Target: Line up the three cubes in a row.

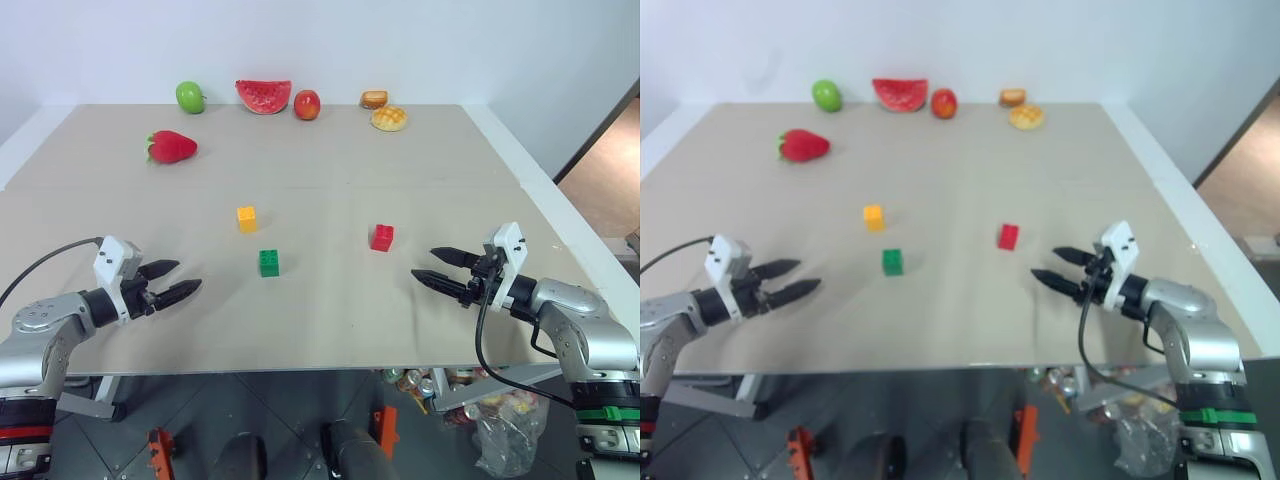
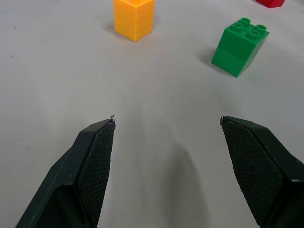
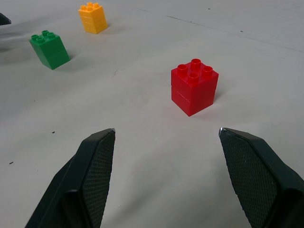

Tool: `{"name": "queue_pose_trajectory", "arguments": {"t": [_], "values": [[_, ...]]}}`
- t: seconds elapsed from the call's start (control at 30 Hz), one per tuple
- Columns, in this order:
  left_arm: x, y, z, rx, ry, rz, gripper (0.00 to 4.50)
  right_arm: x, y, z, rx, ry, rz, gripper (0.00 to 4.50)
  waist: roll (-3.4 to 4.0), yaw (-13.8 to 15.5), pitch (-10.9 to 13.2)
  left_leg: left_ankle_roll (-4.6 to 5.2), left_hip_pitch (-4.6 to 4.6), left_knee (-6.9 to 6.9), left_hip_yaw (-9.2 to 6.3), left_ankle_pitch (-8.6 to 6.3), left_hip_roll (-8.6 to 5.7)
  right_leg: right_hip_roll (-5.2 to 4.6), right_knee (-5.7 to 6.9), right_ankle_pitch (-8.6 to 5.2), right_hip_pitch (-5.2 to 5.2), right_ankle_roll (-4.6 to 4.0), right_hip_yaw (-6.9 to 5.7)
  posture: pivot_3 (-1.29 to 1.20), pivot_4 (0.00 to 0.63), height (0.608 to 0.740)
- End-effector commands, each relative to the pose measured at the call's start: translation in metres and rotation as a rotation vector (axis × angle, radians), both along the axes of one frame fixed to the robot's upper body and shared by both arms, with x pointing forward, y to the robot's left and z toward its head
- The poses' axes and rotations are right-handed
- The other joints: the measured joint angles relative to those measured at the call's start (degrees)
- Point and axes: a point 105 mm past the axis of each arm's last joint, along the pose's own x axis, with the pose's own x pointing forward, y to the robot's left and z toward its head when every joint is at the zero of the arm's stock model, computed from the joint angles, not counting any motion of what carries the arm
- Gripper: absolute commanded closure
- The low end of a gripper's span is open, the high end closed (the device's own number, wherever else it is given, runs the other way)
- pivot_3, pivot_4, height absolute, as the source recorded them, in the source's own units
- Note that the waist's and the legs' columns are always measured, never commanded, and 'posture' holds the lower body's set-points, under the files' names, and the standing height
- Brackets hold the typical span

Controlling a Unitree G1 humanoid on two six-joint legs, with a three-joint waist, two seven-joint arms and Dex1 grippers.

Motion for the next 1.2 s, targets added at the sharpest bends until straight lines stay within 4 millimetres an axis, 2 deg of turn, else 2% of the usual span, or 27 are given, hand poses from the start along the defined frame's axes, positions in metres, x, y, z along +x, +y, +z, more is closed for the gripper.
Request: {"name": "queue_pose_trajectory", "arguments": {"t": [0.03,0.13,0.2,0.4,0.53,0.7,0.97,1.2], "values": [[0.0,-0.005,0.019,0.02,-0.061,-0.035,0.84,0.008,-0.002,0.008,-0.006,-0.047,-0.019,0.9,0.0,-0.02,0.0,0.0,0.0,0.0,0.0,0.0,0.0,0.0,0.0,0.0,0.0,0.0,0.0,0.0,0.15,0.74],[0.001,-0.024,0.038,0.024,-0.12,-0.106,0.84,0.026,-0.004,0.008,-0.015,-0.065,-0.069,0.9,-0.02,-0.09,0.01,0.0,-0.01,0.1,0.04,0.0,0.0,0.01,0.0,0.06,0.0,0.0,0.02,0.0,0.15,0.74],[0.0,-0.032,0.044,0.026,-0.136,-0.144,0.84,0.034,-0.007,0.008,-0.026,-0.07,-0.091,0.9,-0.02,-0.05,0.01,0.0,-0.02,0.17,0.04,0.0,-0.01,0.0,0.0,0.11,0.02,0.02,0.03,0.0,0.15,0.74],[-0.005,-0.052,0.048,0.062,-0.148,-0.246,0.84,0.042,-0.003,0.003,-0.067,-0.072,-0.056,0.9,-0.01,-0.02,0.0,0.0,-0.05,0.19,0.04,0.0,-0.03,0.0,-0.01,0.1,0.04,0.1,0.06,0.0,0.15,0.74],[-0.008,-0.076,0.052,0.083,-0.159,-0.359,0.84,0.052,0.007,-0.002,-0.085,-0.059,-0.014,0.9,0.0,-0.06,0.01,0.01,-0.05,0.17,0.03,0.0,-0.06,0.02,0.0,0.11,0.03,0.09,0.06,0.0,0.15,0.74],[-0.007,-0.095,0.06,0.074,-0.184,-0.429,0.84,0.063,0.015,-0.003,-0.092,-0.049,0.022,0.9,-0.01,-0.09,0.01,0.01,-0.02,0.22,0.03,0.0,-0.09,0.07,0.0,0.16,0.06,0.05,0.06,0.0,0.15,0.74],[-0.006,-0.104,0.063,0.057,-0.189,-0.469,0.84,0.081,0.026,-0.009,-0.138,-0.051,0.033,0.9,0.0,-0.23,0.01,0.01,-0.03,0.22,0.0,0.0,-0.05,0.15,0.0,0.2,0.05,-0.01,0.09,0.0,0.15,0.74],[-0.006,-0.108,0.065,0.029,-0.194,-0.472,0.84,0.092,0.043,-0.008,-0.15,-0.067,0.057,0.9,0.0,-0.28,0.01,0.01,-0.03,0.23,0.01,0.0,-0.06,0.13,0.01,0.25,0.05,-0.07,0.12,0.0,0.15,0.74]]}}
